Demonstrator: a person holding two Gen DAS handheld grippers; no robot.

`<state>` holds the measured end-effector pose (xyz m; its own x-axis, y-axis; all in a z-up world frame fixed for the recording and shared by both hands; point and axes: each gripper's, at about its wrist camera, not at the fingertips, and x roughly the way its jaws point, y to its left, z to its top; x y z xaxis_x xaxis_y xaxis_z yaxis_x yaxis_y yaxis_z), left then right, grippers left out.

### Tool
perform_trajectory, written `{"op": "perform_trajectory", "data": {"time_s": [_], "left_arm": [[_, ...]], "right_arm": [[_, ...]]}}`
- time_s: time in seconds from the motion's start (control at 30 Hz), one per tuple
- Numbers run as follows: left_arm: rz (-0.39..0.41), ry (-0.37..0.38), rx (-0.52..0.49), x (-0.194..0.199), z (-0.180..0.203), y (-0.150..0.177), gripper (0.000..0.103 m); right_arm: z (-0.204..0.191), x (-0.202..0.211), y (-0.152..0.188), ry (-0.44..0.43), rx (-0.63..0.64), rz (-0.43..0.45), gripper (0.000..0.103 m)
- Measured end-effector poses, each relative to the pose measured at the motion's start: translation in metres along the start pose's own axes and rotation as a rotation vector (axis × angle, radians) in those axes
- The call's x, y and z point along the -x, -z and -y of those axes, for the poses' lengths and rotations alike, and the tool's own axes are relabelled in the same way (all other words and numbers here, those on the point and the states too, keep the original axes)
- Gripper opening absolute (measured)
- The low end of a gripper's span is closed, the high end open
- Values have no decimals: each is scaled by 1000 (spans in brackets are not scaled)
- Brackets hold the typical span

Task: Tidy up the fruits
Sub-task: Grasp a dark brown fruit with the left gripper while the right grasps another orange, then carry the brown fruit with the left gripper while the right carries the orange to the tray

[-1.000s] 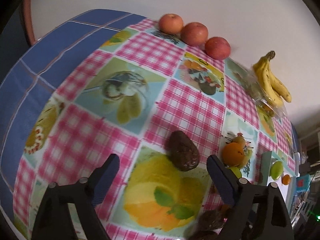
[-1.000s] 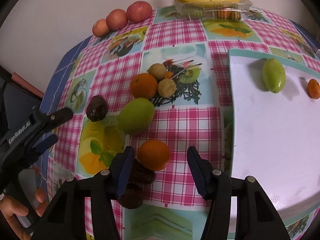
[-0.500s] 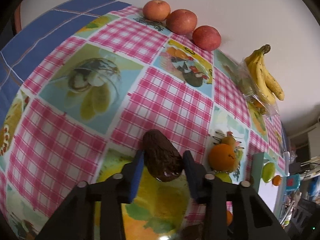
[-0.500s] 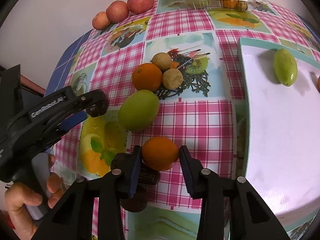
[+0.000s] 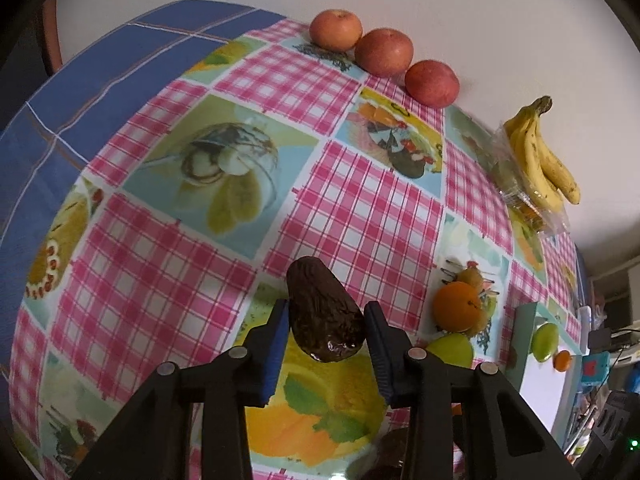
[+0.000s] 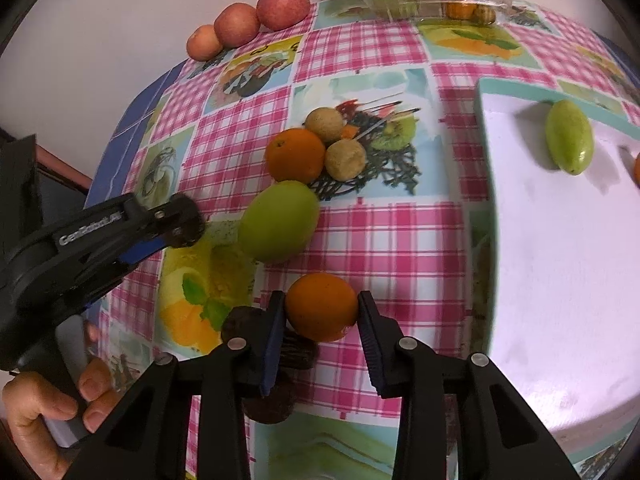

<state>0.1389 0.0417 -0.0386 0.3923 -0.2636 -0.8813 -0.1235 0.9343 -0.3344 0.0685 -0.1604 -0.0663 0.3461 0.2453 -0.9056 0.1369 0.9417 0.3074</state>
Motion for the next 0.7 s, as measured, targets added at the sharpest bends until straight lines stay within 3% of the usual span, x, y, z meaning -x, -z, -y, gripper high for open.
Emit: {"op": "perform_trajectory", "data": {"time_s": [0.37,0.7], "left_arm": [[93,24,-73,43,33,5,40],[90,57,-138,45,75,22,40]], "right_arm": [[25,47,-7,17,-35,98,37],[109,90,-9,146,-186,173,37]]}}
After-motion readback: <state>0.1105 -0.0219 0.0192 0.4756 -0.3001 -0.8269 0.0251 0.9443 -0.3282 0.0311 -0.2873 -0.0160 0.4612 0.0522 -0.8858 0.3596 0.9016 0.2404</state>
